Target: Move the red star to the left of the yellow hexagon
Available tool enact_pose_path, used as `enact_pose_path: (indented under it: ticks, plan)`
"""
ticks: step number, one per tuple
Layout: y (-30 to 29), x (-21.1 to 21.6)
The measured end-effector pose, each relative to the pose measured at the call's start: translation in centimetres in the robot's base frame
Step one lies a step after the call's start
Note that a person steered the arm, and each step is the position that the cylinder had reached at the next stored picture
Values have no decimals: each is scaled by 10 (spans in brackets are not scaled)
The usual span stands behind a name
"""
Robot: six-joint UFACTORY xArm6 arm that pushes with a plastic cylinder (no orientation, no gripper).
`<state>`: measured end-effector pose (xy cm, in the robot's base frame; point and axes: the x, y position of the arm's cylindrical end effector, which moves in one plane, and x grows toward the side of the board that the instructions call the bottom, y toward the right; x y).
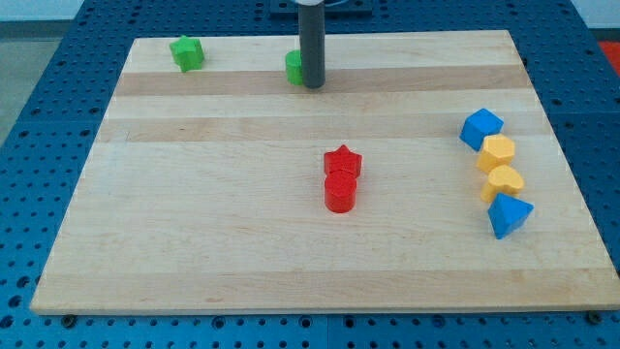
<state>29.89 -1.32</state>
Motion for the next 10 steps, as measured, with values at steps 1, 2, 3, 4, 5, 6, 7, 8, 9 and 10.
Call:
enact_pose_path:
  ticks: [1, 2, 3, 4, 5, 6, 7, 8, 9, 10]
  plan:
    - [0, 63]
    - [-29, 70]
    - [-39, 50]
    - [-34, 13]
    - [-33, 12]
    - [-22, -11]
    - [-22, -11]
    - [-22, -14]
    - [-20, -31]
    - [-20, -32]
